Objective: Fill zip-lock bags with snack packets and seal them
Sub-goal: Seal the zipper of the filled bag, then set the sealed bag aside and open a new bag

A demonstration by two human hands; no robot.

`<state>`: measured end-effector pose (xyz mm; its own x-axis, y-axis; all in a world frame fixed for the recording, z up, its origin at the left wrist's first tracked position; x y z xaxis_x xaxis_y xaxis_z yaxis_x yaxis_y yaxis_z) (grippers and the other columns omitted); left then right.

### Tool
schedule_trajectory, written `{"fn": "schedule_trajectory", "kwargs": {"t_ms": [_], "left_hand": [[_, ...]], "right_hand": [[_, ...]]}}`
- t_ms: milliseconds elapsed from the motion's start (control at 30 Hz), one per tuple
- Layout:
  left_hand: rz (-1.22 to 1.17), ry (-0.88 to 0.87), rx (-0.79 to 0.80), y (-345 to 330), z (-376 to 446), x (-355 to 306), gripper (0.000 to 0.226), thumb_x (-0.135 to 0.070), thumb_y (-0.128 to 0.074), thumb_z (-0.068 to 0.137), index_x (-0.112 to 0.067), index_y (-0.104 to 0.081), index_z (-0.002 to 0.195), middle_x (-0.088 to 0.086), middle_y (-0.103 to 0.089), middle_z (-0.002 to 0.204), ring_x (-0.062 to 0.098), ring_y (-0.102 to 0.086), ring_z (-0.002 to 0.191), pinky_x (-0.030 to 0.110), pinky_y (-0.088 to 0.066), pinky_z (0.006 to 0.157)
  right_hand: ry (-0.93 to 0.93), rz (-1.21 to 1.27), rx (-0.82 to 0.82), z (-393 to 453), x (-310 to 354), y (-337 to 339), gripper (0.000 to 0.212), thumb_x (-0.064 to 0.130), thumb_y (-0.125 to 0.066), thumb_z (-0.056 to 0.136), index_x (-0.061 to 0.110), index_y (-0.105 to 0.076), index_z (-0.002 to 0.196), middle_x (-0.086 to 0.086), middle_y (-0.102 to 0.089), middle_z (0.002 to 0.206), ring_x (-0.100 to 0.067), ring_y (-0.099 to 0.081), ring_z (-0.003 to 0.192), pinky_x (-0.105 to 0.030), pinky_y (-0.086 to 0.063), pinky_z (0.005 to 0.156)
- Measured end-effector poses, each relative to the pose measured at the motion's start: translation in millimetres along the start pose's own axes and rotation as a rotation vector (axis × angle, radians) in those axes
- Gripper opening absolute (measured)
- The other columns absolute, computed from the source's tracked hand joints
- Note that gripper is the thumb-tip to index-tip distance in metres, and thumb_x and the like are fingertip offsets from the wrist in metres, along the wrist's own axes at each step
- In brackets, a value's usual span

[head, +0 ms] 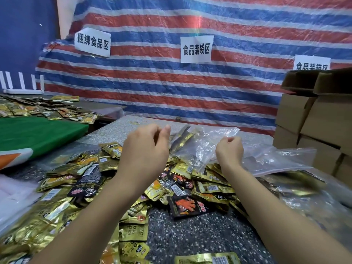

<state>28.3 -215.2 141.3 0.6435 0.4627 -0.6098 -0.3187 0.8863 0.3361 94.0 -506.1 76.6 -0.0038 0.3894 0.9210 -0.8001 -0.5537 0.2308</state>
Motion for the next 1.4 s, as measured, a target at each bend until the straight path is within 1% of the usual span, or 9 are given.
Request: {"fn": "schedule_trajectory", "kwargs": {"t_ms": [100,233,367,500,733,867,1033,1167,1400], "left_hand": [[-0.036,-0.017,0.055,-6,-3,-4,0.061,-0.044,-0.042,0.101,-0.013,-0.038,0.050,-0.001,-0.037,0.044,0.018,-0.034,0.043,0.034,-0.026,0.048],[-0.040,-0.010,0.116,-17,-7,-5,0.061,-0.044,-0.041,0.101,-0.016,-0.033,0.048,-0.006,-0.032,0.041,0.014,-0.029,0.040,0.033,-0.022,0.047],[0.029,-0.033,0.182,-29,-11,-6,0.034,-0.032,-0.044,0.103,-0.021,-0.053,0.072,-0.003,-0.052,0.060,0.014,-0.043,0.051,0.033,-0.031,0.050],[0.095,-0.021,0.267,-46,-22,-4,0.012,-0.023,-0.051,0.101,-0.021,-0.059,0.093,-0.010,-0.058,0.076,0.007,-0.052,0.066,0.028,-0.036,0.056],[0.425,0.060,0.311,-25,-22,48,0.049,-0.043,-0.035,0.104,-0.016,-0.056,0.069,0.001,-0.058,0.065,0.016,-0.053,0.058,0.030,-0.040,0.052],[0.703,0.191,0.258,37,-9,112,0.034,-0.030,-0.041,0.103,-0.017,-0.050,0.072,0.005,-0.058,0.076,0.022,-0.054,0.070,0.033,-0.039,0.058],[1.032,0.529,0.390,120,-24,195,0.035,-0.034,-0.042,0.102,-0.007,-0.057,0.086,0.012,-0.060,0.089,0.032,-0.061,0.096,0.035,-0.051,0.076],[1.074,0.737,0.500,153,-55,232,0.048,-0.040,-0.038,0.105,-0.003,-0.062,0.124,0.014,-0.061,0.131,0.028,-0.055,0.123,0.032,-0.043,0.101],[1.081,0.775,0.464,168,-79,262,0.037,-0.033,-0.054,0.098,0.000,-0.066,0.109,0.018,-0.067,0.111,0.030,-0.065,0.104,0.027,-0.043,0.072]], "right_hand": [[0.082,0.016,0.017,-14,7,8,0.020,0.025,-0.039,0.105,0.014,-0.050,0.093,-0.002,-0.055,0.085,-0.015,-0.051,0.070,-0.031,-0.039,0.058],[0.126,0.008,0.228,-44,8,-1,0.046,0.037,-0.044,0.105,0.016,-0.043,0.065,0.004,-0.043,0.055,-0.014,-0.039,0.050,-0.026,-0.031,0.049],[0.054,0.116,0.403,-73,3,-9,0.050,0.041,-0.044,0.105,0.012,-0.048,0.065,-0.001,-0.045,0.049,-0.015,-0.044,0.044,-0.025,-0.037,0.046],[0.014,0.256,0.510,-99,6,-11,0.035,0.025,-0.050,0.104,0.009,-0.057,0.073,0.003,-0.057,0.055,-0.009,-0.054,0.048,-0.021,-0.041,0.043],[-0.014,0.183,0.544,-127,12,-10,0.045,0.044,-0.041,0.104,0.015,-0.055,0.074,0.005,-0.047,0.037,-0.010,-0.053,0.042,-0.034,-0.046,0.061],[0.020,0.172,0.592,-138,22,-10,0.051,0.048,-0.041,0.103,0.011,-0.053,0.070,0.002,-0.051,0.040,-0.012,-0.051,0.040,-0.030,-0.040,0.052],[0.106,0.179,0.652,-148,28,-13,0.032,0.025,-0.050,0.104,0.008,-0.060,0.079,-0.001,-0.062,0.059,-0.009,-0.057,0.052,-0.026,-0.046,0.051],[0.040,0.212,0.677,-146,22,-18,0.019,0.016,-0.050,0.104,0.006,-0.061,0.092,-0.004,-0.062,0.070,-0.011,-0.058,0.056,-0.028,-0.048,0.054],[-0.057,0.242,0.683,-139,12,-17,0.025,0.022,-0.052,0.103,0.009,-0.061,0.085,-0.001,-0.057,0.062,-0.010,-0.055,0.049,-0.022,-0.047,0.049]]}}
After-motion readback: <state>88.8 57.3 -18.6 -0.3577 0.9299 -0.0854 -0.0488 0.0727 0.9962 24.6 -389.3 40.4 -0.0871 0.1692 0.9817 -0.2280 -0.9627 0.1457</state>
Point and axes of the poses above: each hand's wrist, its own z-axis towards the middle knuckle, its own y-axis out of the back of the hand, x = y × z, the point moved 8 cm from there along z, towards the middle knuckle
